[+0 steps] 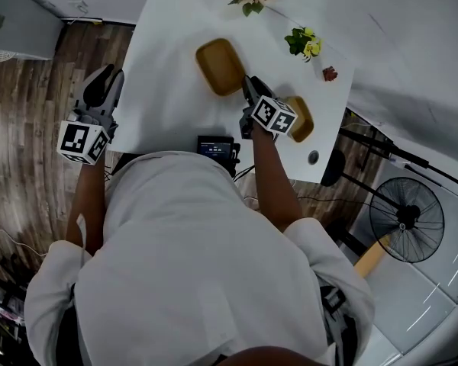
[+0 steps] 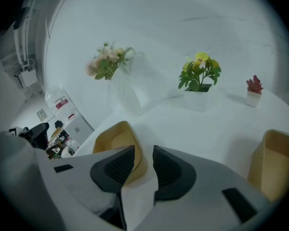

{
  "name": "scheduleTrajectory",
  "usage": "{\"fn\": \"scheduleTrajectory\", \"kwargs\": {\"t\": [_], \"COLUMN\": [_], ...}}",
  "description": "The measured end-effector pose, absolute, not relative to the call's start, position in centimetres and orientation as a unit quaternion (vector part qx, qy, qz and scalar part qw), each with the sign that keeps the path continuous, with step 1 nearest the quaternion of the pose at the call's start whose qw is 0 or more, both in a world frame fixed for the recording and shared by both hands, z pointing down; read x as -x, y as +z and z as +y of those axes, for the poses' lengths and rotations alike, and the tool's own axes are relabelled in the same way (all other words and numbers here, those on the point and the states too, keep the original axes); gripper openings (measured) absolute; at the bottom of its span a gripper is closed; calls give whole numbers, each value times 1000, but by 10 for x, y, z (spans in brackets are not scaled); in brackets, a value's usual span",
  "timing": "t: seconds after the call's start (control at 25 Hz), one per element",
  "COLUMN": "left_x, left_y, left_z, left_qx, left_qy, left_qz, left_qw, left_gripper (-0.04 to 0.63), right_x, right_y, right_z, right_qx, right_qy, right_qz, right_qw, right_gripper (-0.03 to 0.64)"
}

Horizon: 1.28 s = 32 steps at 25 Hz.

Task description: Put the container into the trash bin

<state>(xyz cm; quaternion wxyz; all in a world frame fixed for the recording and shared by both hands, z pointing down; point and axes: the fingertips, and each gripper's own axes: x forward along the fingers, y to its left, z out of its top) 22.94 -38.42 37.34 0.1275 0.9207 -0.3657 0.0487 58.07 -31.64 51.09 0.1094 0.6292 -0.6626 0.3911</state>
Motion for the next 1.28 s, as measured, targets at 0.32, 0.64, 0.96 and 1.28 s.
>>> {"fn": "scheduleTrajectory", "kwargs": {"t": [0.32, 0.64, 0.96, 1.28], "left_x": [-225, -221, -210, -206], "left_y": [380, 357, 321, 288], "left_z": [-390, -388, -356, -298], "left_qx": [-916, -919, -922, -924], "left_qy": [47, 27, 2, -17], "left_qz": [-373, -375, -377, -379], "left_qw": [138, 118, 84, 51], "left_gripper": [95, 95, 95, 89], "right_x": [-571, -570, -567, -559], "right_y": [521, 494, 418, 353], "right_z": [-325, -327, -307, -256], "right_qx": [-609, -617, -630, -627], "right_qy": [437, 407, 333, 270], "right_qz": [-656, -668, -701, -731], "right_qw": [90, 82, 34, -26], "right_gripper": [63, 44, 44, 44]}}
